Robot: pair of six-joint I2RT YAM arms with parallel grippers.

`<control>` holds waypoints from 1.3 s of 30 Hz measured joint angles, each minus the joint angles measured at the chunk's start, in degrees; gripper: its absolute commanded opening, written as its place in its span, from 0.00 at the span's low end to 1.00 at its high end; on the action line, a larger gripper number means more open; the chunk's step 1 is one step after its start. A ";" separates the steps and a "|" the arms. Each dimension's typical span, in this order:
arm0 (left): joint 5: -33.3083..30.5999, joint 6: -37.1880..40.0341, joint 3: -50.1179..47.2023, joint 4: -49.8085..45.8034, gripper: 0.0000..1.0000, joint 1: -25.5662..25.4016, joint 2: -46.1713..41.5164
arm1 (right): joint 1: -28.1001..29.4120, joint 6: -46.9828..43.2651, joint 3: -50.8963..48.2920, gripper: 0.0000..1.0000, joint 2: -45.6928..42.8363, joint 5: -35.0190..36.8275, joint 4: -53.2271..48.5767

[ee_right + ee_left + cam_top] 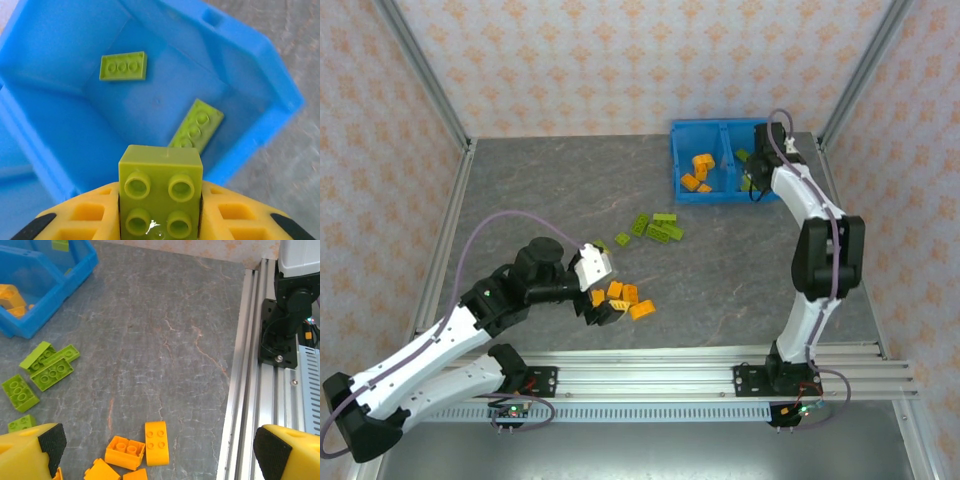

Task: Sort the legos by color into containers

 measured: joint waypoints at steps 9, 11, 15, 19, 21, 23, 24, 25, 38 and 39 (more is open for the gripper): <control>-5.49 -3.43 0.02 -0.26 1.00 0.00 -2.34 | -2.03 -2.19 17.64 0.54 14.01 -2.19 -5.95; -7.80 -5.46 0.02 -0.24 1.00 0.00 -2.34 | -2.01 -2.69 18.36 0.55 14.56 -2.84 -7.17; -15.04 -12.52 0.79 -0.35 1.00 0.00 -0.76 | -1.99 -3.50 16.68 0.55 13.25 -3.37 -7.91; -24.85 -22.18 7.34 -4.02 1.00 0.09 7.34 | -2.01 -3.87 6.03 0.55 5.62 -4.83 -6.34; -27.98 -25.83 12.24 -7.06 1.00 0.63 13.16 | -2.01 -3.85 -1.92 0.56 -0.52 -5.75 -4.81; -29.97 -28.96 17.35 -10.36 1.00 2.16 20.06 | -1.81 -3.74 -10.47 0.58 -8.41 -6.73 -3.52; -30.40 -29.90 19.21 -11.52 1.00 3.06 22.84 | -1.70 -3.63 -13.77 0.59 -11.80 -7.17 -2.89; -30.77 -31.12 21.27 -13.09 0.99 4.42 26.51 | -1.49 -3.37 -17.84 0.61 -16.41 -7.93 -2.29; -26.80 -38.29 31.36 -18.08 0.86 13.05 57.86 | 18.97 0.11 -40.26 0.69 -55.49 -17.51 -5.20; -26.86 -38.80 32.26 -18.08 0.81 13.05 58.90 | 20.44 0.76 -40.35 0.69 -55.98 -17.49 -6.01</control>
